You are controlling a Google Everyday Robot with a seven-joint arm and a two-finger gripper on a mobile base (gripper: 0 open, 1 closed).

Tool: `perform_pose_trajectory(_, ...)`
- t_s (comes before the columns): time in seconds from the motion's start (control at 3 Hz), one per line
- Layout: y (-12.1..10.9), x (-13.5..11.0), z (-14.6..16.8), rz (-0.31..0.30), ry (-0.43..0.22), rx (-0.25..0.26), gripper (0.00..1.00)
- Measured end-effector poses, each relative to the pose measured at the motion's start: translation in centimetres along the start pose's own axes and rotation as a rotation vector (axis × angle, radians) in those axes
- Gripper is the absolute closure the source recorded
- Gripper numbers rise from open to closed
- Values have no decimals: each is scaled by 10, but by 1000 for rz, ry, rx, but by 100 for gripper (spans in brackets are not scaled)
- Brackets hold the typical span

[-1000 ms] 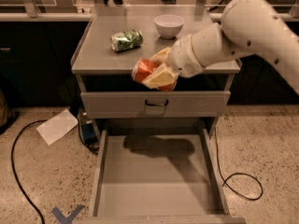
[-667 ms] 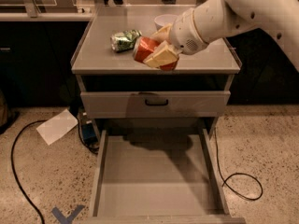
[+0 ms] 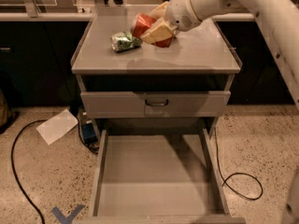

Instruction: Pick coke can from middle drawer and place on counter

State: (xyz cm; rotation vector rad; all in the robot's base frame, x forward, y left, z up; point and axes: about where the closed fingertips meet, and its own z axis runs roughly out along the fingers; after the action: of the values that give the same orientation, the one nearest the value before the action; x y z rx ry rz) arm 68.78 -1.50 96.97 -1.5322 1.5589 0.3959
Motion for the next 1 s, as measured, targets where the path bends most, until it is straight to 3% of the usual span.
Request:
perform_pose_trajectory(0.67,-56,17,51,64,0,-18,100)
perform_pose_trajectory(1.0,-60,40,70,108,31,-42,100)
